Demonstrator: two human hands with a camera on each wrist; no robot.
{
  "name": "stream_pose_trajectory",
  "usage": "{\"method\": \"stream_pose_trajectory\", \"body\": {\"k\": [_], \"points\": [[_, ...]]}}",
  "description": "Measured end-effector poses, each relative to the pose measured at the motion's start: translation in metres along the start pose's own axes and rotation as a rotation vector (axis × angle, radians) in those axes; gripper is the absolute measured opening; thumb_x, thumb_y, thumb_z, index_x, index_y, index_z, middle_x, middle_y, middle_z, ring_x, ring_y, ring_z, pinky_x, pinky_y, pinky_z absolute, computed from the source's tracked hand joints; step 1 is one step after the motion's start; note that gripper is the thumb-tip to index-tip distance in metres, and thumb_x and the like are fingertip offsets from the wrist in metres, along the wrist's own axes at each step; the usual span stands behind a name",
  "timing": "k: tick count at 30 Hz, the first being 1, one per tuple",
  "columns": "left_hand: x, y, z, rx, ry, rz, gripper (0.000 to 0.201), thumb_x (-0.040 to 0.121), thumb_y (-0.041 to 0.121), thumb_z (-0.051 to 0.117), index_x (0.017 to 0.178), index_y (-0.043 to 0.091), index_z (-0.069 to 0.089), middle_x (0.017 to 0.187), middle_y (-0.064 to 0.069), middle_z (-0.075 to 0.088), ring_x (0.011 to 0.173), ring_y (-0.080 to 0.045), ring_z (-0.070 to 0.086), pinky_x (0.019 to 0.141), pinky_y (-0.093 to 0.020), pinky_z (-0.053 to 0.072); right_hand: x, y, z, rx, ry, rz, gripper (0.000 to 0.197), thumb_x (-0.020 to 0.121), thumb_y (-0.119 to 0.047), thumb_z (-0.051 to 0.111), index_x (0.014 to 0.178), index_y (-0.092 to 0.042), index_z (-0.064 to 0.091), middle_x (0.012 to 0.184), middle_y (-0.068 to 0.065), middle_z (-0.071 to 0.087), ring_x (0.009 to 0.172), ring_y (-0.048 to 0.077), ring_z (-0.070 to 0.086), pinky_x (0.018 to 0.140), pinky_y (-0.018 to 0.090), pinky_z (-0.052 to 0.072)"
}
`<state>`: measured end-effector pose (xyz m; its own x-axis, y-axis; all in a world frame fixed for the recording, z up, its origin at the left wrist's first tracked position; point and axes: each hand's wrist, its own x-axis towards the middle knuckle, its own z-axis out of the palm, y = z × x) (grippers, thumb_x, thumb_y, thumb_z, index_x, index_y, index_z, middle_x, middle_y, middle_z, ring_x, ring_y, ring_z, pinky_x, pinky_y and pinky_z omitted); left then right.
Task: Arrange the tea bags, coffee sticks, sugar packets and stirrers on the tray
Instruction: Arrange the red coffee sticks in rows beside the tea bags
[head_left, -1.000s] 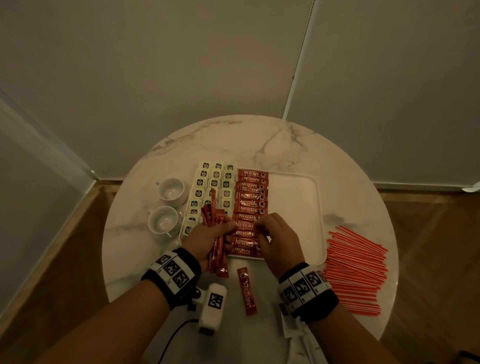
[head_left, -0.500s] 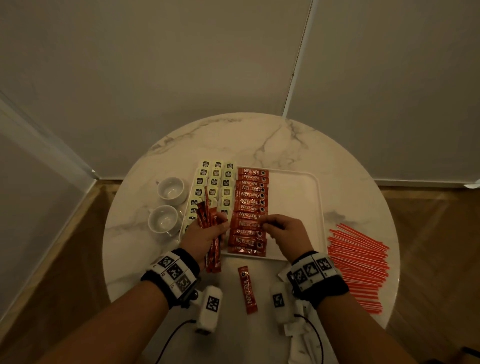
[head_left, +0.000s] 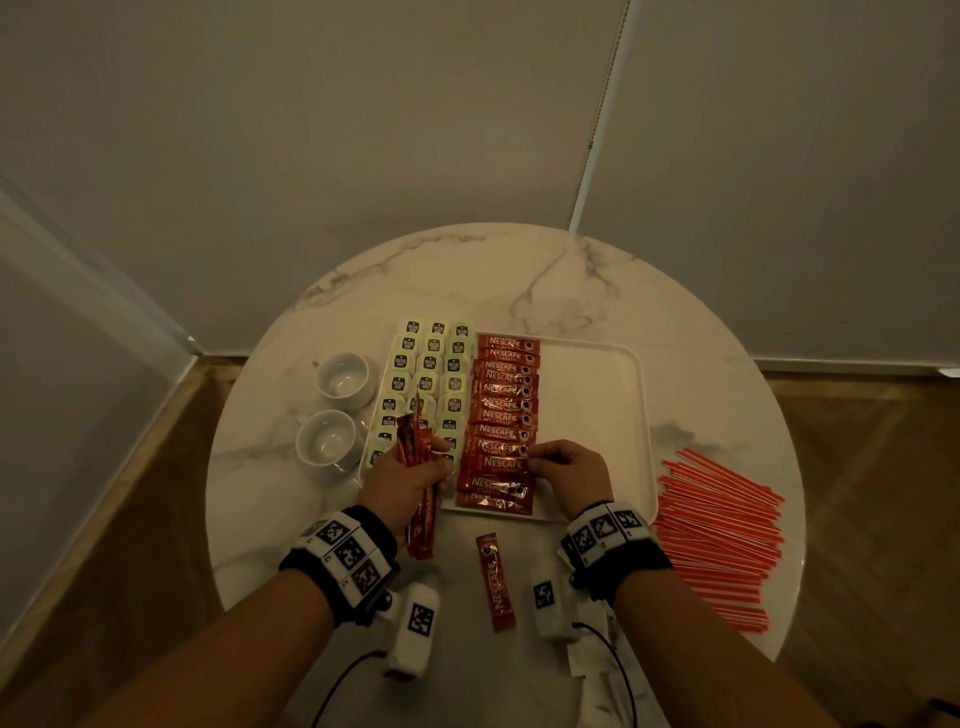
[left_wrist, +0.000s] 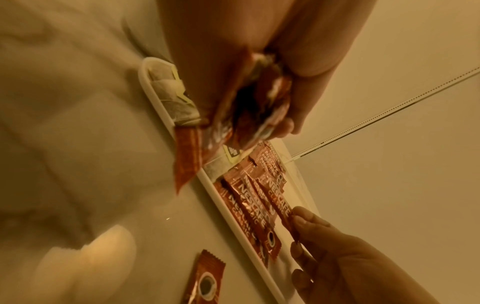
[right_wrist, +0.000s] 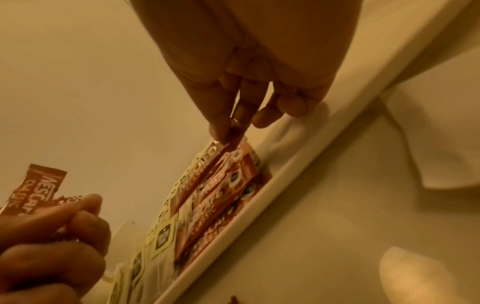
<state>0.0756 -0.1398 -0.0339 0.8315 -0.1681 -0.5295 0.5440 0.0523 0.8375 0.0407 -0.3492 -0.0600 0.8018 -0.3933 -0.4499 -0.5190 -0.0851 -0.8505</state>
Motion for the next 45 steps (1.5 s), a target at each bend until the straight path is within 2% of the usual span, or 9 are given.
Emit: {"method": "stream_pose_trajectory", "body": {"k": [12,15,22,27,31,34,39,42,45], "points": [[-0.001,-0.003,-0.005,0.021,0.016,-0.011,0.018,0.083,-0.001,0.064,0.091,0.014,0.066,0.067,-0.004,0.059,0.061,-0.018,0.054,0.061,-0.031,0.045,0.002,-0.001,0.006,-0.082,0.030,0.024,0.007,0.083,-0.011,0.071,0.088,-0.014,0.070,0.088,-0.003,0.070,0.080,0.008,0.064,0.073,0.023,0.051],[-0.001,-0.003,-0.006,0.034,0.020,-0.014,0.018,0.083,0.000,0.065,0.092,0.015,0.066,0.067,-0.004,0.059,0.061,-0.018,0.055,0.061,-0.031,0.045,0.002,-0.002,0.008,-0.102,0.027,0.018,0.007,0.083,-0.011,0.071,0.088,-0.015,0.071,0.089,-0.003,0.069,0.081,0.009,0.064,0.078,0.026,0.053],[-0.003,-0.001,-0.004,0.020,0.014,-0.028,0.017,0.083,-0.001,0.065,0.094,0.013,0.065,0.068,-0.005,0.059,0.061,-0.018,0.055,0.060,-0.030,0.045,0.003,-0.002,0.010,-0.114,0.013,0.011,0.010,0.085,-0.009,0.068,0.083,-0.019,0.069,0.093,-0.002,0.068,0.088,0.014,0.065,0.073,0.022,0.051],[-0.006,0.007,0.003,-0.114,-0.050,-0.090,0.018,0.086,-0.001,0.061,0.102,0.007,0.061,0.069,-0.005,0.061,0.054,-0.014,0.058,0.049,-0.026,0.050,0.007,-0.001,0.008,-0.173,0.067,-0.015,0.009,0.083,-0.015,0.071,0.091,-0.016,0.073,0.105,0.002,0.066,0.094,0.017,0.063,0.087,0.035,0.053],[-0.005,0.018,0.011,-0.296,-0.115,-0.168,0.016,0.090,0.002,0.053,0.103,0.007,0.061,0.073,-0.006,0.061,0.056,-0.015,0.059,0.048,-0.024,0.051,-0.002,-0.012,0.000,-0.134,0.126,-0.092,0.008,0.087,-0.016,0.066,0.092,-0.014,0.072,0.096,0.001,0.068,0.086,0.014,0.060,0.070,0.019,0.045],[-0.002,0.022,0.017,-0.418,-0.136,-0.187,0.018,0.091,0.005,0.048,0.104,0.009,0.060,0.077,-0.007,0.062,0.060,-0.016,0.060,0.053,-0.027,0.053,-0.027,-0.035,-0.001,0.092,-0.009,-0.095,0.011,0.090,-0.017,0.064,0.091,-0.007,0.068,0.082,-0.001,0.068,0.071,0.007,0.062,0.053,0.009,0.043],[0.001,0.023,0.028,-0.572,-0.191,-0.150,0.023,0.091,0.009,0.050,0.112,0.015,0.060,0.094,-0.008,0.067,0.087,-0.022,0.066,0.077,-0.040,0.055,-0.067,-0.053,0.016,0.035,-0.393,-0.078,0.028,0.079,-0.030,0.076,0.096,-0.016,0.057,0.085,0.005,0.071,0.067,0.015,0.069,0.049,0.018,0.046],[-0.003,0.025,0.035,-0.570,-0.218,-0.101,0.022,0.093,0.010,0.049,0.108,0.015,0.063,0.098,-0.009,0.069,0.092,-0.024,0.068,0.078,-0.043,0.057,-0.072,-0.049,0.023,0.038,-0.350,-0.126,0.023,0.083,-0.018,0.073,0.096,-0.023,0.055,0.082,0.004,0.070,0.059,0.011,0.067,0.046,0.015,0.046],[-0.008,0.027,0.038,-0.476,-0.268,-0.076,0.031,0.094,0.014,0.047,0.085,0.018,0.077,0.092,-0.009,0.072,0.088,-0.024,0.070,0.083,-0.044,0.055,-0.065,-0.043,0.021,-0.002,-0.269,-0.173,0.009,0.090,-0.022,0.065,0.096,-0.027,0.062,0.087,0.002,0.070,0.067,0.012,0.067,0.050,0.015,0.046]]}}
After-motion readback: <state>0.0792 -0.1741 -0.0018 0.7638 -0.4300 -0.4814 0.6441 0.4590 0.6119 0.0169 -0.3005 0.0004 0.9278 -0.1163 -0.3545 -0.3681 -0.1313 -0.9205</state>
